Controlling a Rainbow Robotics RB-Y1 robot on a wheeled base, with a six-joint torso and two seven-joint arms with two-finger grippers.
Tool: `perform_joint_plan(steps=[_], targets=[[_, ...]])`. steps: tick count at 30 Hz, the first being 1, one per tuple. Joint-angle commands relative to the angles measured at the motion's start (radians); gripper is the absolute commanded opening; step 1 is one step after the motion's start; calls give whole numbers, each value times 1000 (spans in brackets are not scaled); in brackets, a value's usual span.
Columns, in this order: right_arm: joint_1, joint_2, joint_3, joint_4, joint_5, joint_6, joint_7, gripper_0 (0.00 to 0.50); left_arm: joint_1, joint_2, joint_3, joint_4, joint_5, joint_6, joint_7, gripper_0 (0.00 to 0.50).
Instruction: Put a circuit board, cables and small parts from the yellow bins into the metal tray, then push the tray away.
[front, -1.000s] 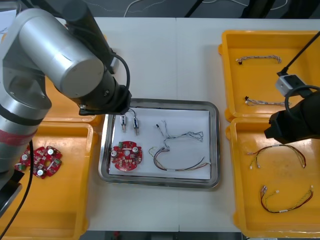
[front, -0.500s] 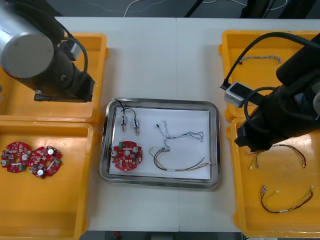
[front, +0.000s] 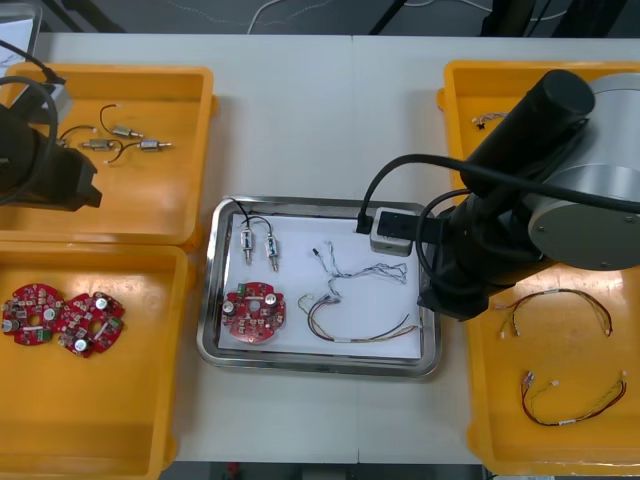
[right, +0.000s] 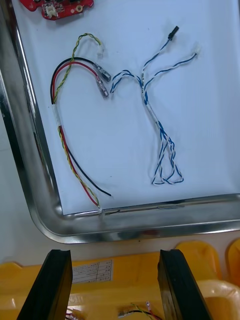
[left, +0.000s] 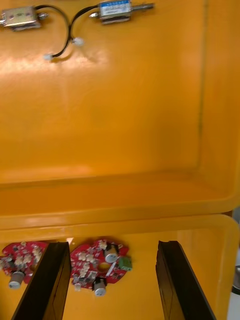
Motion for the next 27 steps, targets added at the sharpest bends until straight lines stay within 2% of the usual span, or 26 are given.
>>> perform_joint_plan(steps=[1, 4, 7, 17, 27], targets=[[-89, 43, 112, 34, 50, -38, 14, 500, 83, 80, 90, -24, 13, 6, -77, 500], [-124, 70, 191, 69, 88, -82, 14, 500, 124, 95, 164, -24, 54, 6, -86, 500], [-150, 99, 256, 104, 120, -112, 16, 500, 140, 95, 205, -23, 65, 6, -89, 500], [-259, 176, 513, 172, 234, -213, 2, 500, 140, 95, 216, -21, 62, 6, -83, 500], [-287, 256, 598, 198, 243, -214, -36, 500, 140, 95, 184, -21, 68, 6, -94, 500]])
